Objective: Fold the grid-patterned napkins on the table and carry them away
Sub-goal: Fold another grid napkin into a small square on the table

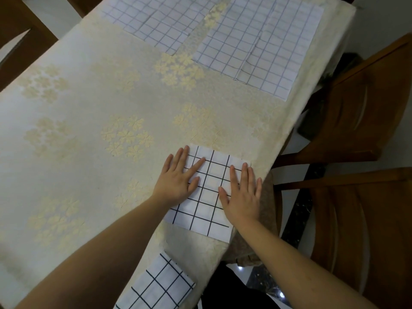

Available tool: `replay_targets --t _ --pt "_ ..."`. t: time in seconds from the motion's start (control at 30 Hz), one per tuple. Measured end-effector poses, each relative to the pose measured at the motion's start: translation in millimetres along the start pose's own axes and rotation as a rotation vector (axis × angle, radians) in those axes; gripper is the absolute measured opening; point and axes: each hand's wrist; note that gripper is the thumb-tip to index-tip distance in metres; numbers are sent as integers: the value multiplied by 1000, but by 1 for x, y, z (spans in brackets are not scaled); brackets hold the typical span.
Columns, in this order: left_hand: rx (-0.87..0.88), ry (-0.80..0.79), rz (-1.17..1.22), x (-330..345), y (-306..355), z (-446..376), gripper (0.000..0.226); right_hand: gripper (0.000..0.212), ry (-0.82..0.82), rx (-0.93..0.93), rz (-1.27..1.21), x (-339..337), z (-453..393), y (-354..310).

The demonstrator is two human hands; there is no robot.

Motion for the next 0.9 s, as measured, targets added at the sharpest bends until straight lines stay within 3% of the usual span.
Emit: replay_targets --t 0.13,0.3,0.37,0.47,0.53,0.73,0.9 --pt "-28 -9 61 -2 -1 -3 58 72 3 1 0 0 -2 -1" --pt "-338 145 546 -35 6 -28 56 71 9 -9 -17 0 0 0" --pt "-506 77 667 -53 7 -41 50 70 6 -10 -12 1 0 0" --pt "-704 -224 700 -75 5 -60 31 70 -3 -9 -2 1 0 1" --pt "-682 -353 658 -86 4 -64 10 69 -5 -15 -3 2 0 2" --pt "-664 -316 824 -86 2 -53 20 71 -41 -25 -52 -2 1 5" --pt "-554 -298 818 -90 -13 -32 23 83 30 32 -414 -13 -1 9"
Point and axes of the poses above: each hand's wrist, its own z-axis away from the middle knuckle, its own x-axis out of the palm, y = z × x, and after that the axes turned 5 degrees about -z, right-handed
